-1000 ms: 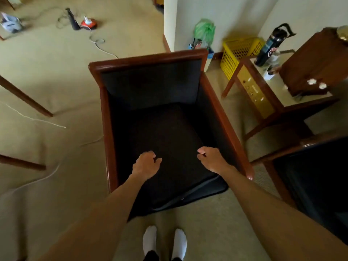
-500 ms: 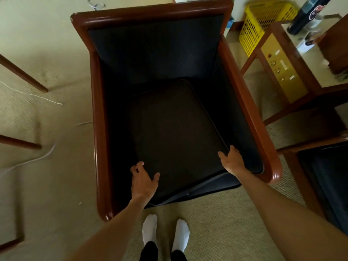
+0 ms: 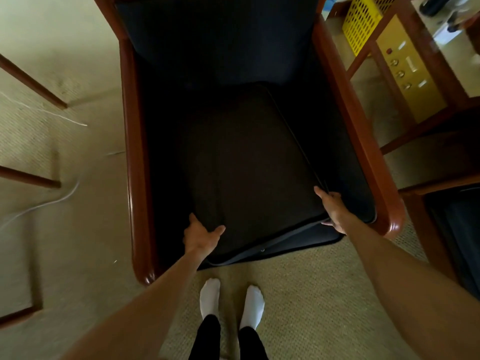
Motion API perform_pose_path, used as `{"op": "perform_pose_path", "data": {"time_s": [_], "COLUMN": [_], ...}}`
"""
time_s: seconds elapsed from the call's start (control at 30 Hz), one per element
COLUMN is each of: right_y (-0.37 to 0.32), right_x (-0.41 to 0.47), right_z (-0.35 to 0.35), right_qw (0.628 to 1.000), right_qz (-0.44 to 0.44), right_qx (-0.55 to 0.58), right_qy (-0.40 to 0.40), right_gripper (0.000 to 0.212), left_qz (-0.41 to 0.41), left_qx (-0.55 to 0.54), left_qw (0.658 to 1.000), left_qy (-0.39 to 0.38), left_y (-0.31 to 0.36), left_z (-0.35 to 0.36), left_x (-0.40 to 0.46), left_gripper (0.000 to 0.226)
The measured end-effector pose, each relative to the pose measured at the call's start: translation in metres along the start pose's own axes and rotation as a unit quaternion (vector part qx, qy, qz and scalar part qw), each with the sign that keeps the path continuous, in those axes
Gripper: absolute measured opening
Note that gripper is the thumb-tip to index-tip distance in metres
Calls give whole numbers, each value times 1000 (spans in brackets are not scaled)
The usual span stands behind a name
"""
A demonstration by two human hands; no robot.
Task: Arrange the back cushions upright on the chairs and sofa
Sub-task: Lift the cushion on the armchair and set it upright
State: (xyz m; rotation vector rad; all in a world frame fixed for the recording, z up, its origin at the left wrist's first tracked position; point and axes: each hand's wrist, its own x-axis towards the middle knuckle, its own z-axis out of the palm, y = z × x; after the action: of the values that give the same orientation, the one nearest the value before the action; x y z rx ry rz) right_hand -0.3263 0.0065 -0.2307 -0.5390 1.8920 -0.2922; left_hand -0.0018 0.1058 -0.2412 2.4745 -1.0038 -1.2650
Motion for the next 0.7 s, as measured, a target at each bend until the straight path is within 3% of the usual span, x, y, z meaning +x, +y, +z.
{"op": "perform_pose_path", "data": {"time_s": [0.17, 0.23, 0.33, 0.47, 0.6, 0.7], "right_y": [2, -2, -17, -68, -119, -133], "right_x": [-8, -16, -39, -92, -150, -186], "right_z": [-10, -15, -23, -44, -59, -52], "right_qw": [999, 998, 995, 990, 986, 975], "right_qz": [-1, 3, -20, -91, -156, -219], "right_qx": [0, -28, -55, -51, -13, -36], "right_qy": [-34, -64, -83, -96, -49, -22], "right_gripper": [114, 119, 110, 73, 54, 53], "left_qz": [3, -2, -16, -35, -72, -45], "left_qx": [-6, -9, -34, -94, -178, -182], "left_qw": [1000, 1000, 999, 993, 976, 970], "left_qy": [-10, -10, -24, -58, -107, -152], "left_y": [-13, -15, -9, 13, 34, 55], "left_z": [0, -3, -9, -15, -10, -9], "left_x": [8, 7, -4, -26, -47, -58], "left_gripper": [98, 97, 93, 88, 77, 68]}}
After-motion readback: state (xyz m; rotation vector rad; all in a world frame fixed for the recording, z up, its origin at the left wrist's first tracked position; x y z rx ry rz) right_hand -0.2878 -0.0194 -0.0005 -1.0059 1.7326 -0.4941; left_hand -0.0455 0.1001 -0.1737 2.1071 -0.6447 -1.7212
